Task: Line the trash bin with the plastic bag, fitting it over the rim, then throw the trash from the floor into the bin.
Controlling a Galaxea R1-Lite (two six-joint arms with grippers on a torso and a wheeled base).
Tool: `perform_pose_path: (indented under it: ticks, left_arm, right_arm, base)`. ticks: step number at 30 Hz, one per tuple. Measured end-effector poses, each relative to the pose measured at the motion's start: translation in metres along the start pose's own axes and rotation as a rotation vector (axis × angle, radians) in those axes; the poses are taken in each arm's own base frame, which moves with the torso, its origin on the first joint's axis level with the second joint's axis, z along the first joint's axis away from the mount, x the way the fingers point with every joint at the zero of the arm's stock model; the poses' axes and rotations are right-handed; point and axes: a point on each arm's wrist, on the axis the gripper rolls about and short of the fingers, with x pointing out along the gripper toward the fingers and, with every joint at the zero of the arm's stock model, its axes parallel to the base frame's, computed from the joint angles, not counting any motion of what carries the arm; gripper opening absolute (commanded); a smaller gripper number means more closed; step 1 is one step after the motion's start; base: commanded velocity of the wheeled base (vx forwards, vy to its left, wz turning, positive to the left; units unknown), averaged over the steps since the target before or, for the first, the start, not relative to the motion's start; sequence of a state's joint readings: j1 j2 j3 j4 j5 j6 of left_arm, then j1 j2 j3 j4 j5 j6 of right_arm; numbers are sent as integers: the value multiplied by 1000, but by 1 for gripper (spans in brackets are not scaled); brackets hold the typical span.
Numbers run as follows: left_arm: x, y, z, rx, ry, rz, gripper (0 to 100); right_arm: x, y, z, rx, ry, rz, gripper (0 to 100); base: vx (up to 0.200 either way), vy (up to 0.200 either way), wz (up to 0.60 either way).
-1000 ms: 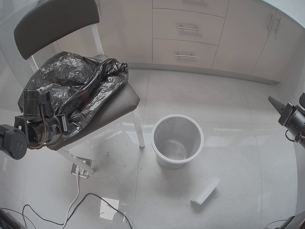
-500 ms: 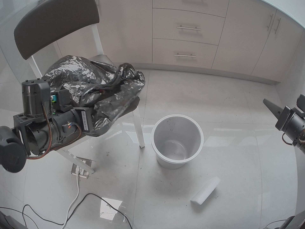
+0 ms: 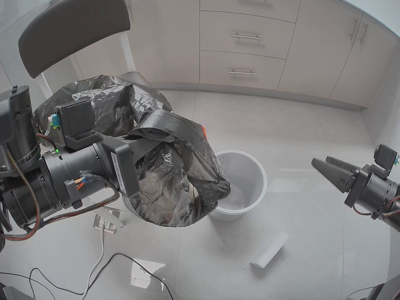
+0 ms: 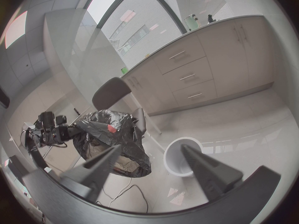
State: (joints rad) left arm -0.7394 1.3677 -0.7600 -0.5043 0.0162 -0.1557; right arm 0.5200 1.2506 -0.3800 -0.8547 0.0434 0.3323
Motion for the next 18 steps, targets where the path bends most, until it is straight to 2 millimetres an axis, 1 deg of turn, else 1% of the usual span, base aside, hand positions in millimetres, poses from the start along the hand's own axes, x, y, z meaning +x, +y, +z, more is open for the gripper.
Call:
perform_pose_path:
  ticks: [6,11,18]
  left_arm:
    - [-3,-13,7,0,-26,-57,0]
    - [-3,-17,13,-5,-45,-73,0]
    - [-2,-20,27,-113,-90,-82,0]
  right_arm:
    - [3,11,-22,-5,105,71,100]
    - [15,16,-44,-13,202,98,100]
    - [32,26,-75,-41,297,148,100]
  base:
    - [0,0,0]
    - [0,0,0]
    - [0,0,0]
